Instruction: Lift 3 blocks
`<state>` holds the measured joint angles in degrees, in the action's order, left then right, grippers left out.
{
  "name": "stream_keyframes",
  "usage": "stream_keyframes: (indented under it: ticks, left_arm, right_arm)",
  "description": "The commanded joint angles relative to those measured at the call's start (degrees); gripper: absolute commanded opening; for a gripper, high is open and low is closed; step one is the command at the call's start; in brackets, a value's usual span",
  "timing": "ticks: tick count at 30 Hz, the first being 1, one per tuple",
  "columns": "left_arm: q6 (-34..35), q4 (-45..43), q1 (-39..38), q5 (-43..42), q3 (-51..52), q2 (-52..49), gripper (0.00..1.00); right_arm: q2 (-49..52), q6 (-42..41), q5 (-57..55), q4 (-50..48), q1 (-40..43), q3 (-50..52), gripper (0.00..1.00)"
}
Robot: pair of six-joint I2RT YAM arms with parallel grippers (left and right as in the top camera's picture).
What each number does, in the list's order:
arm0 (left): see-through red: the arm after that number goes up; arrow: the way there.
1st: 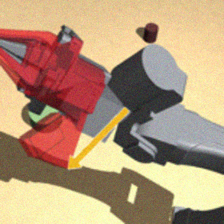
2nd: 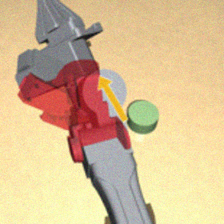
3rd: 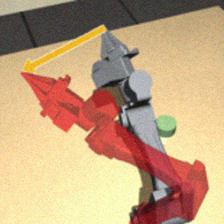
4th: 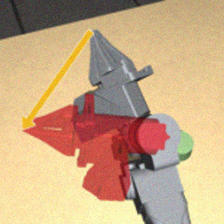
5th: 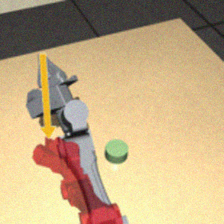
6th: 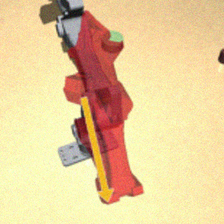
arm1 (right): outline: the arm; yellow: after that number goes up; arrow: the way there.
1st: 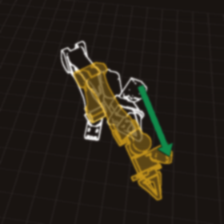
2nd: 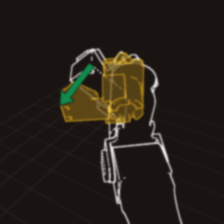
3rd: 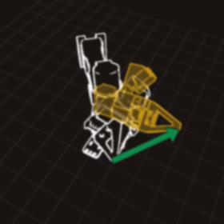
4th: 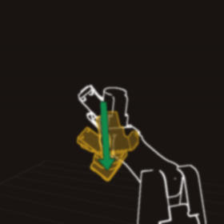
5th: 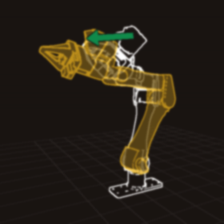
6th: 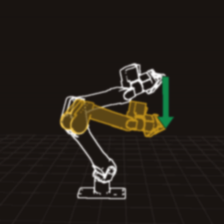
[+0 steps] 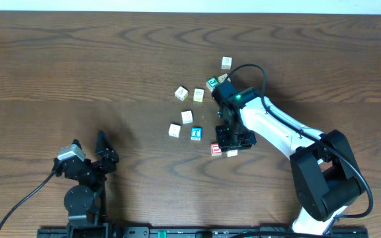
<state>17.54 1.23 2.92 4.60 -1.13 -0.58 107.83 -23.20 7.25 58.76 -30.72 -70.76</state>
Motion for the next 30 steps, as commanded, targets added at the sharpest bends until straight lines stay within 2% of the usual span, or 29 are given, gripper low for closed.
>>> stream_keyframes:
  ticks: [1, 7, 12, 18, 30]
  left_arm:
    - [-0.98, 2.58, 0.28, 0.57, 0.9, 0.35, 0.74]
    - [-0.98, 2.58, 0.28, 0.57, 0.9, 0.35, 0.74]
    - [-0.98, 2.58, 0.28, 0.57, 0.9, 0.35, 0.74]
    - [-0.98, 2.6, 0.28, 0.57, 0.9, 0.35, 0.74]
    - [-0.98, 2.58, 0.28, 0.57, 0.9, 0.35, 0.74]
  right_arm:
    - [0.07, 0.13, -0.57, 0.02, -0.24, 0.11, 0.4]
    - [0.07, 0.13, -0.87, 0.63, -0.22, 0.09, 0.4]
    - [0.07, 0.11, -2.95, 0.61, 0.07, 0.09, 0.51]
    - [0.07, 0.11, -5.73, 0.61, 0.79, 0.09, 0.57]
    - [0.07, 0.09, -5.9, -2.19, -0.13, 1.95, 0.59]
